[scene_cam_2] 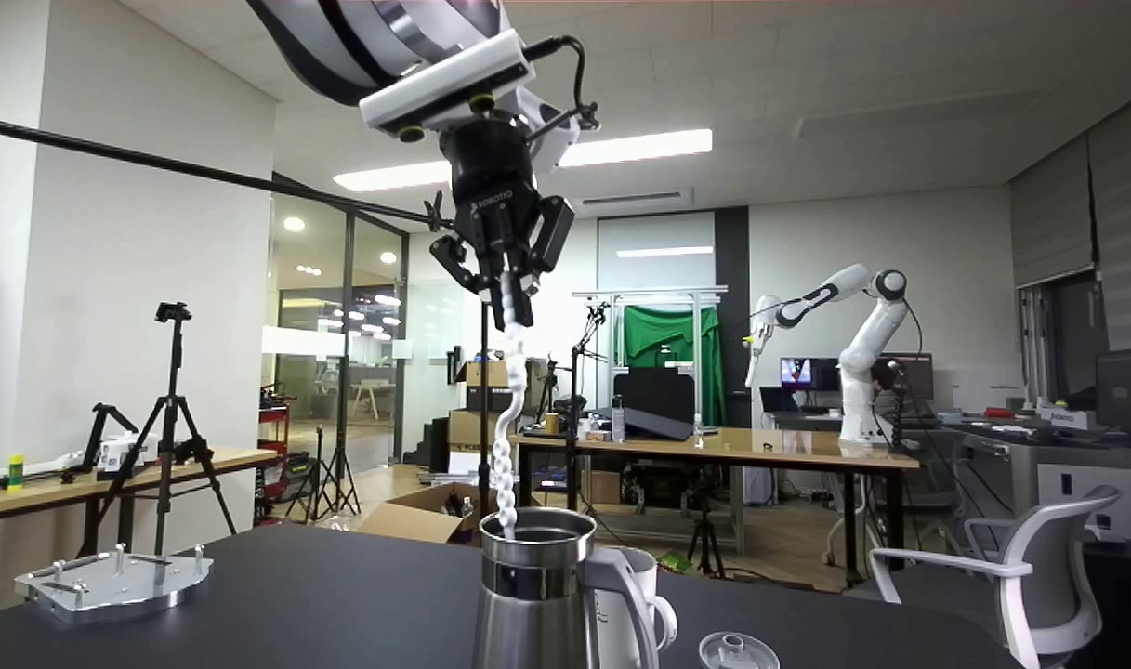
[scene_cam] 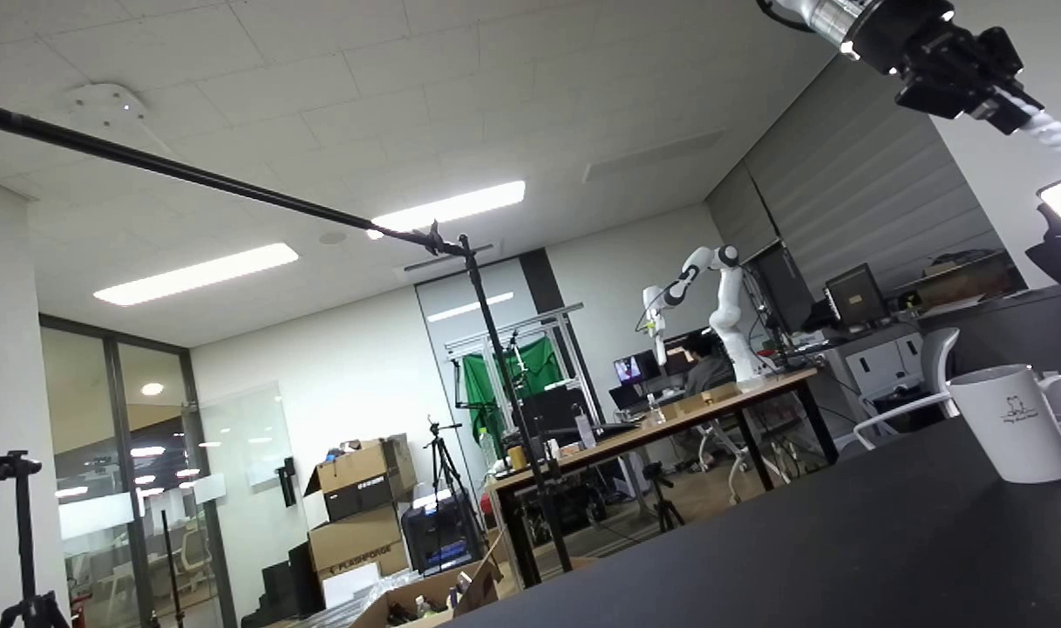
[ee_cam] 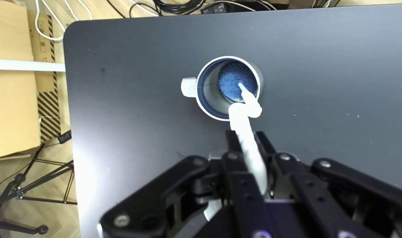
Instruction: Move the brush inside the flask up and down
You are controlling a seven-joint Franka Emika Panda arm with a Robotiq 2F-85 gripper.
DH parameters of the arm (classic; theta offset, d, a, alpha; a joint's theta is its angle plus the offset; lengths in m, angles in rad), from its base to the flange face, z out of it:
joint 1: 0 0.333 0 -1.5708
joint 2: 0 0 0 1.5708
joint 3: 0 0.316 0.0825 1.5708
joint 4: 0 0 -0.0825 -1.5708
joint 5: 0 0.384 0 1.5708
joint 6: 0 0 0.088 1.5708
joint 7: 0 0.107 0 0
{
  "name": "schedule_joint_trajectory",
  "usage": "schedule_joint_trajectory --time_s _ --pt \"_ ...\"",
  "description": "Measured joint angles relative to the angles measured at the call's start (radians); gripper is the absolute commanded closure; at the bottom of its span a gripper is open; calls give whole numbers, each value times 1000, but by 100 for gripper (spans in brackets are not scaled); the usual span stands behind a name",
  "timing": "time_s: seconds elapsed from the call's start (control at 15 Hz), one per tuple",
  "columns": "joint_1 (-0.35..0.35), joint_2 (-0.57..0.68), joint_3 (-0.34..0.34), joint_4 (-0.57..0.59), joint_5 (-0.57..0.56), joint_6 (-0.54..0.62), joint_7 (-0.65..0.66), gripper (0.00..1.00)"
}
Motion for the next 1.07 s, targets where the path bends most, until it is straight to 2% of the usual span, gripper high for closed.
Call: schedule_joint_trajectory --time_s 0.27,0.6,0.8,1.07 --pt "-5 25 -25 -38 4 75 -13 96" --pt "-30 159 -62 -79 4 246 -13 96" --pt "-28 172 -59 -54 7 238 -13 96" --pt "-16 122 -46 -44 20 158 -13 96"
